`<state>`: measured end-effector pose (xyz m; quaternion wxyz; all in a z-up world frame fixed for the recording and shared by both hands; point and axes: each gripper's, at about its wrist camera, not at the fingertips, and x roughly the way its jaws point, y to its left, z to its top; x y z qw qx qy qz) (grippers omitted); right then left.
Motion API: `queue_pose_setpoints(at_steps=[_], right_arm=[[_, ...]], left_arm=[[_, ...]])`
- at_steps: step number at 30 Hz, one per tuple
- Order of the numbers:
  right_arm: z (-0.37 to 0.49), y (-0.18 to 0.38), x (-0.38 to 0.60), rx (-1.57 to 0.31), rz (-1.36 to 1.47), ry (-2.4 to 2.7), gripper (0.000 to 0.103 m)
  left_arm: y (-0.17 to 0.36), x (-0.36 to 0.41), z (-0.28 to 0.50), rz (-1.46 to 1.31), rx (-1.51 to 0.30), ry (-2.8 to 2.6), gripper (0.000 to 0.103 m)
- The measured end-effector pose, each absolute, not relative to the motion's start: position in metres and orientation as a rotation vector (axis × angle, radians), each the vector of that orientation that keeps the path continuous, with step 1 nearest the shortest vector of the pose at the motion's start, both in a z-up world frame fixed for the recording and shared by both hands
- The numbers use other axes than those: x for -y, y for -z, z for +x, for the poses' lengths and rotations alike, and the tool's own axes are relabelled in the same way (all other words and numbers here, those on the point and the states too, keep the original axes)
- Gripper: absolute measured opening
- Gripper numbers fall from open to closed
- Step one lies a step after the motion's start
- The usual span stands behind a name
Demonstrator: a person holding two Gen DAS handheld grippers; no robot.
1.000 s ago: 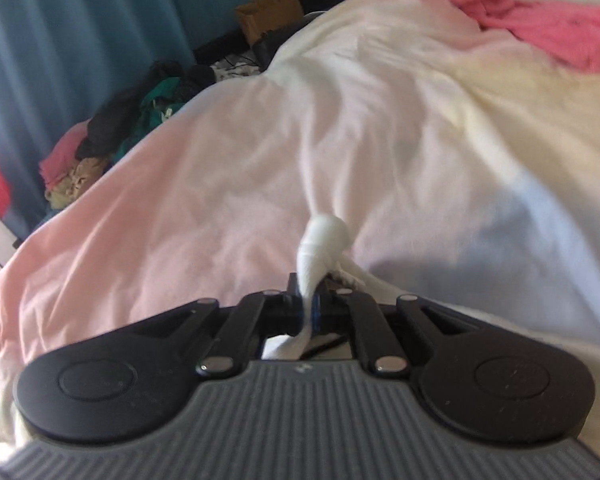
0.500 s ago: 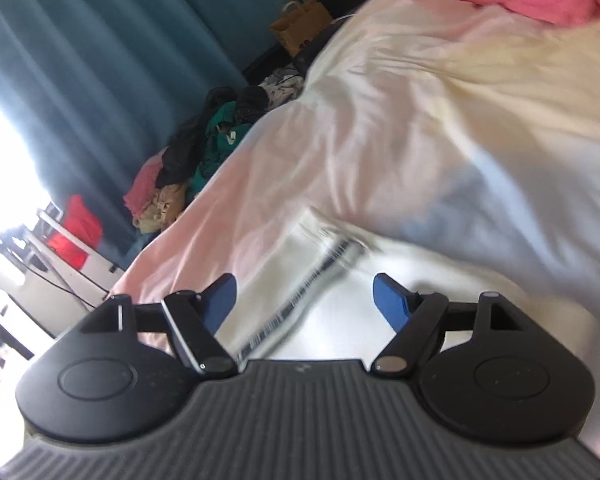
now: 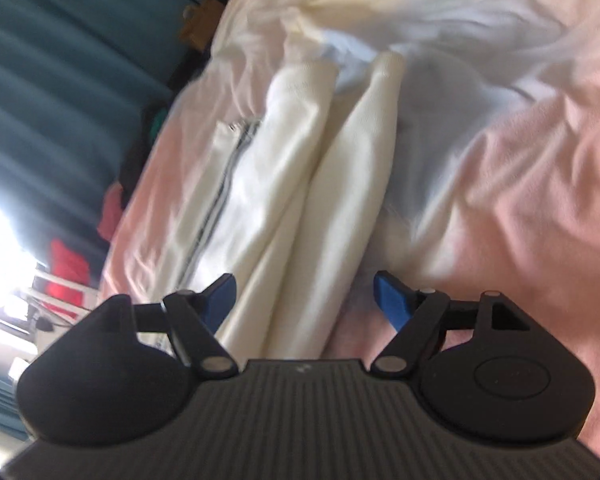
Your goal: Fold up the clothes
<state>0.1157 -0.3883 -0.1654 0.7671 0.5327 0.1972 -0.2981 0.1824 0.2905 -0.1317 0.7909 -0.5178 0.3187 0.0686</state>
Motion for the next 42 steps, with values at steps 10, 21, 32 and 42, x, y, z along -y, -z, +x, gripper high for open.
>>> queue_pose_setpoints(at_steps=[10, 21, 32, 42], right_arm=[[0.137, 0.183, 0.415, -0.292, 1.198, 0.516, 0.087], [0.164, 0.184, 0.424, -0.309, 0.995, 0.538, 0.015], [0.095, 0.145, 0.415, -0.215, 1.094, 0.515, 0.012], [0.043, 0.137, 0.41, -0.421, 1.157, 0.543, 0.012]], left_arm=[[0.14, -0.289, 0.231, -1.008, -0.517, -0.165, 0.057], [0.124, -0.293, 0.25, -0.976, -0.452, -0.169, 0.012], [0.053, -0.307, 0.136, -0.993, -0.284, -0.099, 0.01], [0.078, -0.339, 0.062, -1.063, -0.501, -0.292, 0.012]])
